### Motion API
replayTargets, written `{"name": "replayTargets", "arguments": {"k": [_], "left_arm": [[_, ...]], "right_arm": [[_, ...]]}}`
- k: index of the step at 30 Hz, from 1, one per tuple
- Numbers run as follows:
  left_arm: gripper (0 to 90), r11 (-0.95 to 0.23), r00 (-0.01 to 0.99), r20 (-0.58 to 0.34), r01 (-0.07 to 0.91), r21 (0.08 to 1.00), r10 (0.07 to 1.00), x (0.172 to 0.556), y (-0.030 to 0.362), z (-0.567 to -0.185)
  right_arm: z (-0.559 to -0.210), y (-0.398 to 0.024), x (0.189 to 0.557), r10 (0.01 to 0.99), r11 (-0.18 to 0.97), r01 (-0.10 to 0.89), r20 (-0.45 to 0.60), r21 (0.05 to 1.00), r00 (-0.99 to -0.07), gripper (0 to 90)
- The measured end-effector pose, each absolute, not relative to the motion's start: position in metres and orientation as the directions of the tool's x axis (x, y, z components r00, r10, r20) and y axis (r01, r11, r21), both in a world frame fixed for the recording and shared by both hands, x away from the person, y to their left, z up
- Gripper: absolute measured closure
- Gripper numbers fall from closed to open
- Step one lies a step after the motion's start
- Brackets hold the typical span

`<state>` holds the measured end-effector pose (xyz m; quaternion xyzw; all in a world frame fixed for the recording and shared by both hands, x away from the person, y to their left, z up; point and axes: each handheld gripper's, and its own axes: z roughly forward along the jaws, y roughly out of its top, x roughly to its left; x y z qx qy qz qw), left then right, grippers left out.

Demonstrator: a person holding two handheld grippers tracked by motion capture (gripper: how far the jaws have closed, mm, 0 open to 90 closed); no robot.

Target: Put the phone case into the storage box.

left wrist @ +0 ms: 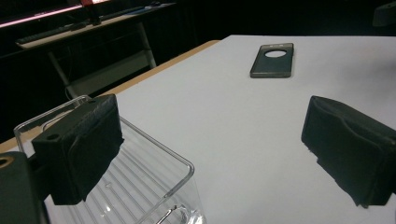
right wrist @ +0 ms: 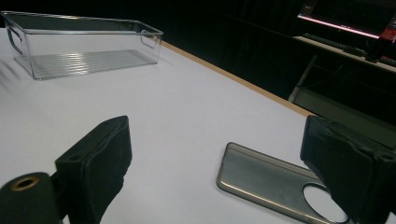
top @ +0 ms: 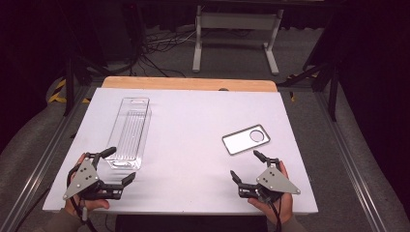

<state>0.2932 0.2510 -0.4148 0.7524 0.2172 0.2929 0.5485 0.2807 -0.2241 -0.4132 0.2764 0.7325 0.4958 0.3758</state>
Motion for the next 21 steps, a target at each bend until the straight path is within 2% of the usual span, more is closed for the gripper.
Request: {"name": "replayTargets", "arguments": {"k": [11, 21], "left_arm": [[5.1, -0.294, 0.730, 0.196, 0.008, 0.956, 0.655, 0.294, 0.257, -0.411], [4.8, -0.296, 0.736, 0.197, 0.006, 0.955, 0.648, 0.289, 0.263, -0.411]], "right_arm": [[-0.411, -0.230, 0.285, 0.789, 0.348, 0.061, -0.258, 0.935, -0.557, 9.7], [-0.403, -0.238, 0.296, 0.800, 0.323, 0.117, -0.205, 0.939, -0.564, 13.5]]}}
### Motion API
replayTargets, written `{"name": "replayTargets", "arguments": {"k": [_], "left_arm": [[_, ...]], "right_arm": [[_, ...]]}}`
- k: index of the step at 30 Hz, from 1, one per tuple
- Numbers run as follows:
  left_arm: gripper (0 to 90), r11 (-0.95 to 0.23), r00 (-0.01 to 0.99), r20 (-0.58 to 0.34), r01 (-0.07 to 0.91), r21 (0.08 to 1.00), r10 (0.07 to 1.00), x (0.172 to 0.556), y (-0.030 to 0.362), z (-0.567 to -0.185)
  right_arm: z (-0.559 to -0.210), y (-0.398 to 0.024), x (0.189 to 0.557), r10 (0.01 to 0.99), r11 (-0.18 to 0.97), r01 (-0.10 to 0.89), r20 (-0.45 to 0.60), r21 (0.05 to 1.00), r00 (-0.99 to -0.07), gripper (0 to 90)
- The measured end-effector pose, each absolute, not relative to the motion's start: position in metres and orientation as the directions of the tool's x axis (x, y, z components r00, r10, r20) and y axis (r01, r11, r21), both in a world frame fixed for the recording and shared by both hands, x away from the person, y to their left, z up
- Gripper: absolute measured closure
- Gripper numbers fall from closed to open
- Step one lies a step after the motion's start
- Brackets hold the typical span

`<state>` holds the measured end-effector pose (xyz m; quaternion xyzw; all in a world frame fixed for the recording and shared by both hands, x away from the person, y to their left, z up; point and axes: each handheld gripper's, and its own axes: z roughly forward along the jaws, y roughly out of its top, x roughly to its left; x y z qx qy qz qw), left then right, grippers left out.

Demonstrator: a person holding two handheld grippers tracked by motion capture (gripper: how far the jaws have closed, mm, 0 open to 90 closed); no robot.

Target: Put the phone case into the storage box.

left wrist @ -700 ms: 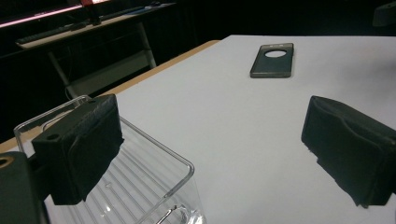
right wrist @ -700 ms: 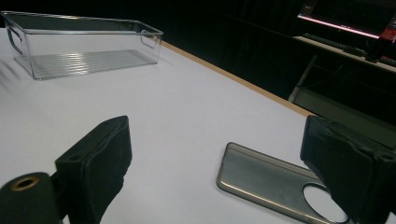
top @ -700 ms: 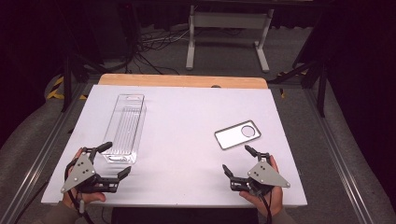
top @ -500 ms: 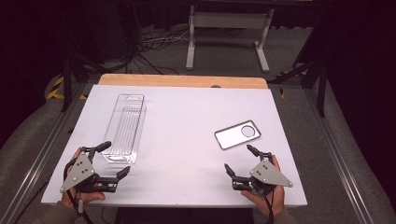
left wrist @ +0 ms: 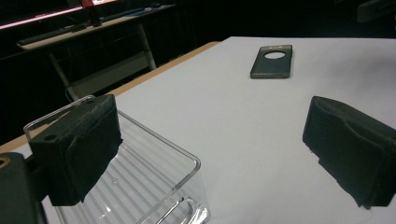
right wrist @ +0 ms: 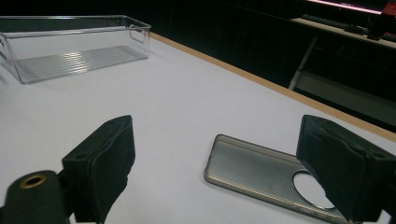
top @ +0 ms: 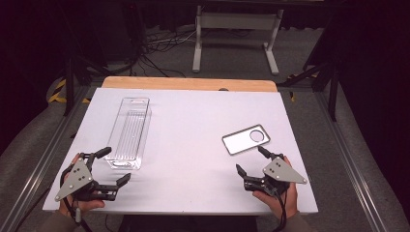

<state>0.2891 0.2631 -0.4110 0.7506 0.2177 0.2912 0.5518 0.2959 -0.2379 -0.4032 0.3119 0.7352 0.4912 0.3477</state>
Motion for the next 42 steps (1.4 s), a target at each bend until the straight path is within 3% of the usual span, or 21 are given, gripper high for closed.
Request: {"name": "replayTargets", "arguments": {"k": [4, 6, 15, 22, 34, 42], "left_arm": [[4.8, -0.312, 0.725, 0.210, 0.006, 0.950, 0.655, 0.287, 0.266, -0.410], [4.9, -0.314, 0.723, 0.211, 0.009, 0.949, 0.658, 0.287, 0.267, -0.411], [5.9, -0.322, 0.722, 0.206, 0.025, 0.946, 0.660, 0.288, 0.266, -0.412], [6.8, -0.335, 0.732, 0.207, 0.031, 0.942, 0.649, 0.289, 0.265, -0.414], [6.9, -0.333, 0.738, 0.204, 0.031, 0.942, 0.644, 0.289, 0.265, -0.414], [7.1, -0.337, 0.743, 0.198, 0.038, 0.941, 0.639, 0.289, 0.264, -0.414]], "right_arm": [[-0.395, -0.243, 0.309, 0.781, 0.338, 0.169, -0.176, 0.926, -0.600, 21.7], [-0.388, -0.246, 0.318, 0.774, 0.346, 0.208, -0.153, 0.915, -0.614, 21.1], [-0.369, -0.257, 0.376, 0.808, 0.424, 0.388, -0.148, 0.818, -0.570, 27.5], [-0.372, -0.281, 0.417, 0.851, 0.400, 0.532, -0.086, 0.746, -0.518, 32.9], [-0.380, -0.288, 0.446, 0.866, 0.430, 0.628, -0.100, 0.649, -0.490, 32.8], [-0.391, -0.294, 0.462, 0.864, 0.457, 0.683, -0.104, 0.570, -0.492, 44.5]]}}
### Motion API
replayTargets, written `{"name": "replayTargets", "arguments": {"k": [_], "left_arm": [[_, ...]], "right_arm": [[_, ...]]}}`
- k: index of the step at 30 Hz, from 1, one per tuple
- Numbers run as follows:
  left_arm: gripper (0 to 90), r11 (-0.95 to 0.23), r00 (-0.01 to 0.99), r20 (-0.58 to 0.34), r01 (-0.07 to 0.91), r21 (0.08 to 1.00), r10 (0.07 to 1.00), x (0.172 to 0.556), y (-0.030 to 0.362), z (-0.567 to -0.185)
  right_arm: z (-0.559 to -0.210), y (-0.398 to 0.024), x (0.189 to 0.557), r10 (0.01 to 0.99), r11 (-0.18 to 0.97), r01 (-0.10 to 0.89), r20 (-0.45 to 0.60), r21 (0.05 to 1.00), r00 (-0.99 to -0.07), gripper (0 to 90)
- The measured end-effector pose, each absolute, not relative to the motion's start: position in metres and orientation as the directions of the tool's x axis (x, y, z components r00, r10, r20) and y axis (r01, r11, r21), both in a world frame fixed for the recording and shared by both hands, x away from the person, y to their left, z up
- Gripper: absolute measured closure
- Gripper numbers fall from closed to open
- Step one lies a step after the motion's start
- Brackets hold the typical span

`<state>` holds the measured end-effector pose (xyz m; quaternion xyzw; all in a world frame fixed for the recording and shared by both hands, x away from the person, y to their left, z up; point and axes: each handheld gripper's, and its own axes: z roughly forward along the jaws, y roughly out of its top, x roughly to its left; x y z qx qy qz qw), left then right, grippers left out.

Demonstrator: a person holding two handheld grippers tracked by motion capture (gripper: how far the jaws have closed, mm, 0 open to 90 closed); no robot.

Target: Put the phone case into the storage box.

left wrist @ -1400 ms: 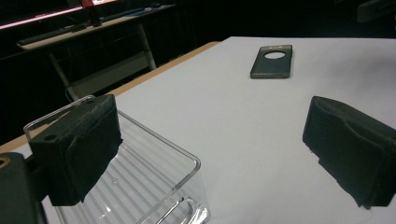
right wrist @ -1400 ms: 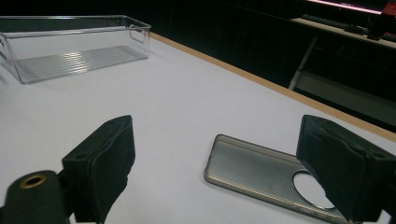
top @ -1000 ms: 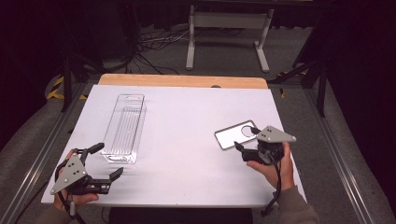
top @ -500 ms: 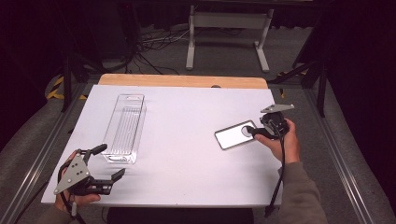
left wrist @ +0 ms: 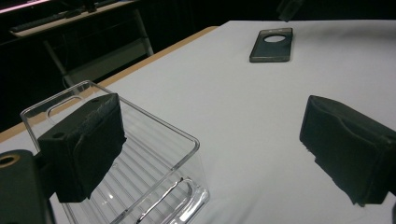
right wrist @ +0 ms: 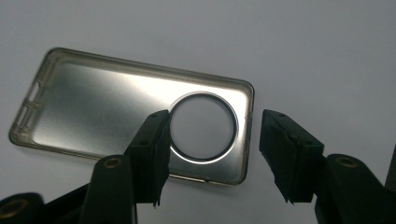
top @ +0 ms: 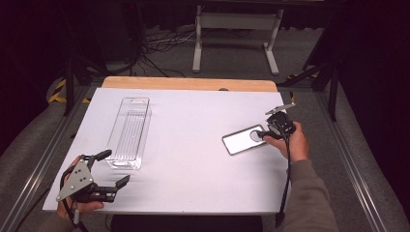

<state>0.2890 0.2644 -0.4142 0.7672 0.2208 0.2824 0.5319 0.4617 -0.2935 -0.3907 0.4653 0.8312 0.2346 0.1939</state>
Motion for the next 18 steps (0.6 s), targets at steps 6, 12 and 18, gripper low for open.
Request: {"name": "replayTargets", "arguments": {"k": [6, 12, 18], "left_arm": [[7.3, -0.339, 0.746, 0.198, 0.039, 0.940, 0.636, 0.290, 0.264, -0.415], [8.2, -0.336, 0.754, 0.182, 0.054, 0.940, 0.631, 0.291, 0.265, -0.416], [8.3, -0.335, 0.764, 0.170, 0.063, 0.940, 0.622, 0.290, 0.265, -0.416]], "right_arm": [[-0.396, -0.302, 0.477, 0.886, 0.442, 0.755, -0.107, 0.485, -0.451, 50.2], [-0.398, -0.302, 0.485, 0.888, 0.447, 0.783, -0.114, 0.433, -0.445, 59.7], [-0.406, -0.305, 0.491, 0.889, 0.449, 0.803, -0.106, 0.392, -0.446, 66.8]]}}
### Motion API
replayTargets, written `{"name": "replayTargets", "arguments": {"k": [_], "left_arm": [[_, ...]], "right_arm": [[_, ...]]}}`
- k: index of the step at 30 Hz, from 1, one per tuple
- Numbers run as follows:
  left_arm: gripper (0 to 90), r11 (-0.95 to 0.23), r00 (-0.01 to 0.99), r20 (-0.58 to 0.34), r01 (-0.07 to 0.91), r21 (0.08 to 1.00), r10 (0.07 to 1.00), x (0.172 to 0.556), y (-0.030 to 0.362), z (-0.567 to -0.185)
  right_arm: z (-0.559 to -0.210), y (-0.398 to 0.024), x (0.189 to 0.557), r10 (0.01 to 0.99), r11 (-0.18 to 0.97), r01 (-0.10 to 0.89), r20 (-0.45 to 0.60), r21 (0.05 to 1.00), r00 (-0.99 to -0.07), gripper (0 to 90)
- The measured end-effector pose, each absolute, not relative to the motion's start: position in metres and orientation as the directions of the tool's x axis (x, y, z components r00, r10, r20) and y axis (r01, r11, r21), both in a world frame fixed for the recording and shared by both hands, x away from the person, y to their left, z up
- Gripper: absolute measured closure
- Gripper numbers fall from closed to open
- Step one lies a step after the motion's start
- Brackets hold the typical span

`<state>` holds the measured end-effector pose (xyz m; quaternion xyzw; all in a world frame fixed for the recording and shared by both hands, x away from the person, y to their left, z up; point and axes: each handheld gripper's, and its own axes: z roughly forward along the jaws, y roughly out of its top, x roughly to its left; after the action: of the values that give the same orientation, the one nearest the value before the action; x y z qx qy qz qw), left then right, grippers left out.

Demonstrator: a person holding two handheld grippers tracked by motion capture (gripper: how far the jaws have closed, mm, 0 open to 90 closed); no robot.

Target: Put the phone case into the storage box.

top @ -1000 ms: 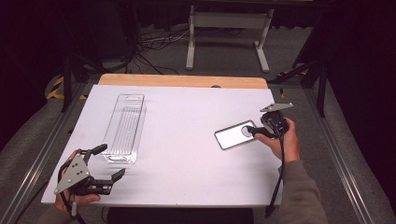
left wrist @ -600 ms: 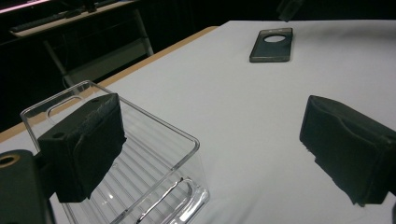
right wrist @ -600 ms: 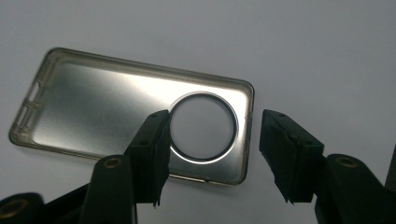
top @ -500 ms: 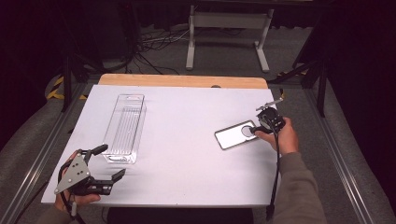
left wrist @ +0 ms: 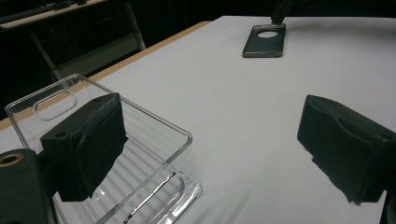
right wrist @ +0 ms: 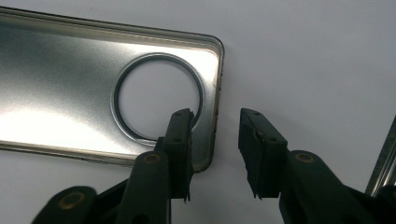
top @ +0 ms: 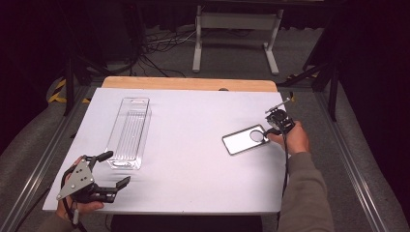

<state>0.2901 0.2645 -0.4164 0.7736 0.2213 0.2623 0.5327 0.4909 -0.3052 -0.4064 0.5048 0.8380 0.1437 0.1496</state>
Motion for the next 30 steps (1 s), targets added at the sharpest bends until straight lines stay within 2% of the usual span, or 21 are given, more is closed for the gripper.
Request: {"name": "replayTargets", "arguments": {"k": [3, 8, 15, 24, 30], "left_arm": [[9.0, -0.337, 0.764, 0.172, 0.063, 0.939, 0.622, 0.289, 0.263, -0.415], [9.4, -0.334, 0.767, 0.167, 0.064, 0.941, 0.619, 0.289, 0.263, -0.415], [9.6, -0.346, 0.773, 0.156, 0.087, 0.934, 0.615, 0.290, 0.262, -0.417], [10.1, -0.349, 0.778, 0.152, 0.092, 0.932, 0.610, 0.292, 0.261, -0.418], [10.2, -0.363, 0.781, 0.156, 0.096, 0.927, 0.604, 0.292, 0.260, -0.419]], "right_arm": [[-0.409, -0.308, 0.493, 0.890, 0.445, 0.806, -0.093, 0.389, -0.446, 73.8], [-0.414, -0.310, 0.493, 0.896, 0.430, 0.820, -0.063, 0.377, -0.441, 75.9], [-0.415, -0.307, 0.497, 0.890, 0.445, 0.818, -0.074, 0.366, -0.451, 86.1], [-0.418, -0.303, 0.497, 0.890, 0.450, 0.814, -0.107, 0.368, -0.444, 89.5], [-0.419, -0.306, 0.491, 0.925, 0.367, 0.835, -0.066, 0.410, -0.375, 89.8]]}}
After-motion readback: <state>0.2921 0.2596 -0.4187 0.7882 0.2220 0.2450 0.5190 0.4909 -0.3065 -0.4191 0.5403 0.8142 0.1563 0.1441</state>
